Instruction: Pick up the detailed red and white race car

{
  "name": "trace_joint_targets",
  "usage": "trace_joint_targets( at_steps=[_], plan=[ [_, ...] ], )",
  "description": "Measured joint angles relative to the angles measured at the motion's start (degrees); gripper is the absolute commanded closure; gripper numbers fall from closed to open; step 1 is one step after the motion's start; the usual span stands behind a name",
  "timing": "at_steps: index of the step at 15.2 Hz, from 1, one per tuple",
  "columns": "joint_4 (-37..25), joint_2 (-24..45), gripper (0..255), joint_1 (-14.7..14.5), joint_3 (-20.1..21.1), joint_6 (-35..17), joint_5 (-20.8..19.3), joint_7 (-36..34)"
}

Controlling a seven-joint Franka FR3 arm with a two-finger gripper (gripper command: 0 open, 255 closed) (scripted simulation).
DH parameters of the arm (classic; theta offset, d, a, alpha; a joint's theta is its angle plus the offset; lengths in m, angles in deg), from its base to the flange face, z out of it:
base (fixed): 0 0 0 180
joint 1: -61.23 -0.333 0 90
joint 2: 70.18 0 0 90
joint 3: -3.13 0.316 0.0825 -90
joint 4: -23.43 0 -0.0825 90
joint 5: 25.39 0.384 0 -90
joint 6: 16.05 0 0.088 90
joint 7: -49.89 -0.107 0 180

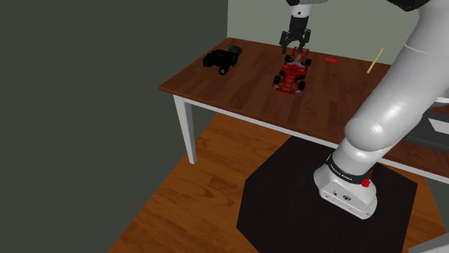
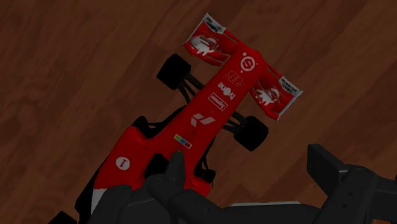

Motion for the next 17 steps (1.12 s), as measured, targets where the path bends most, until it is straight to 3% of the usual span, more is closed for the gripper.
trace_joint_targets(
  at_steps=[8,14,17],
  plan=[
    [-14.80,15.71,0,5.74,-2.72,-0.04,4.54,4.33],
    [-30.52,29.04,0,11.79,-3.13,2.76,8.34,5.97],
    [-32.96,31.69,0,13.09,-3.07,2.60,9.03,6.25]
  ],
)
